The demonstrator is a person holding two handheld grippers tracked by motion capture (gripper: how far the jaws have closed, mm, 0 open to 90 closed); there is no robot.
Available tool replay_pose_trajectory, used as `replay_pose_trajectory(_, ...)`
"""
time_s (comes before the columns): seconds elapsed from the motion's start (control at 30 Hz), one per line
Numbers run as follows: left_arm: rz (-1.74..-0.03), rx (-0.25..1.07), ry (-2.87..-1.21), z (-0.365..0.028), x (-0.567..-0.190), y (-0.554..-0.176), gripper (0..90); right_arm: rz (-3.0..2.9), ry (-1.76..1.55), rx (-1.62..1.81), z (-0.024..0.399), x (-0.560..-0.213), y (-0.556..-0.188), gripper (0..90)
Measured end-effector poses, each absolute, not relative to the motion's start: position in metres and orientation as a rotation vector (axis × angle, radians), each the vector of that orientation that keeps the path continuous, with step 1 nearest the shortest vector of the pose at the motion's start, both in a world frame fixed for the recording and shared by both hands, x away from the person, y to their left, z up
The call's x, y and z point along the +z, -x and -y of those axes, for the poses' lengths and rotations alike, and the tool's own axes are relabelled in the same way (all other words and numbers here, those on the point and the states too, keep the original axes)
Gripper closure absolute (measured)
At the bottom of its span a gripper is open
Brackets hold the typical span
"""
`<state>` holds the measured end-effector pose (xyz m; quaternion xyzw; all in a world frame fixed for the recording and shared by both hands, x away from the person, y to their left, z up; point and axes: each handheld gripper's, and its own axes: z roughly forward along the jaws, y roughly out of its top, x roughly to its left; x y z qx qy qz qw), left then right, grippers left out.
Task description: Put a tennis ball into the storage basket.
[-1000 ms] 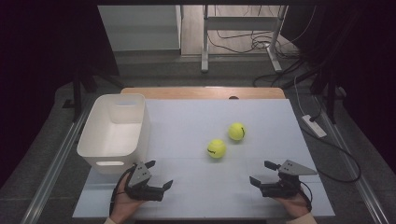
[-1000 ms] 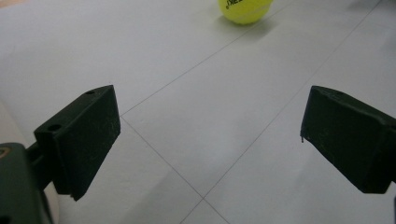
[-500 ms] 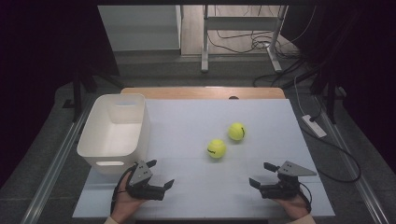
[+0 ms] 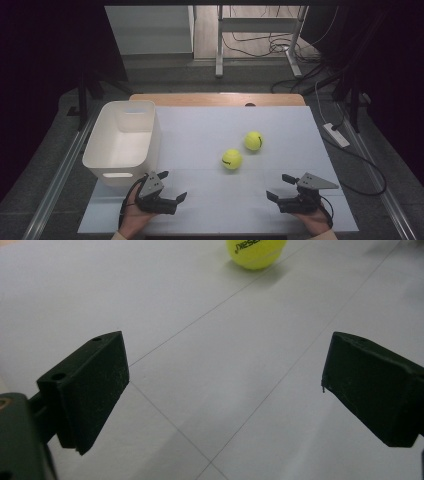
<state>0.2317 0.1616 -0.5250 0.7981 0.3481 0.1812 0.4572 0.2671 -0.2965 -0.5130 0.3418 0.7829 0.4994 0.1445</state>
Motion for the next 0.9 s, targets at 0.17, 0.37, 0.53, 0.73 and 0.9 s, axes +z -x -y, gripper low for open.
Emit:
replay_pose_trajectory(0.17,-0.836,0.422,-1.992,-0.157,-0.524,-0.235,5.9,-2.242,-0.968,1.450,0.296,-0.513,-0.267,10.7)
replay_pose_trajectory(0.37,-0.820,0.404,-2.015,-0.151,-0.523,-0.241,5.8,-2.243,-0.958,1.453,0.296,-0.512,-0.267,10.9)
replay_pose_trajectory(0.53,-0.801,0.393,-2.033,-0.143,-0.522,-0.244,5.7,-2.248,-0.970,1.457,0.296,-0.513,-0.268,10.9)
replay_pose_trajectory(0.73,-0.783,0.376,-2.054,-0.135,-0.519,-0.250,5.7,-2.250,-0.977,1.463,0.295,-0.513,-0.269,10.9)
replay_pose_trajectory(0.9,-0.772,0.376,-2.070,-0.130,-0.518,-0.254,5.7,-2.250,-0.980,1.465,0.295,-0.514,-0.269,10.9)
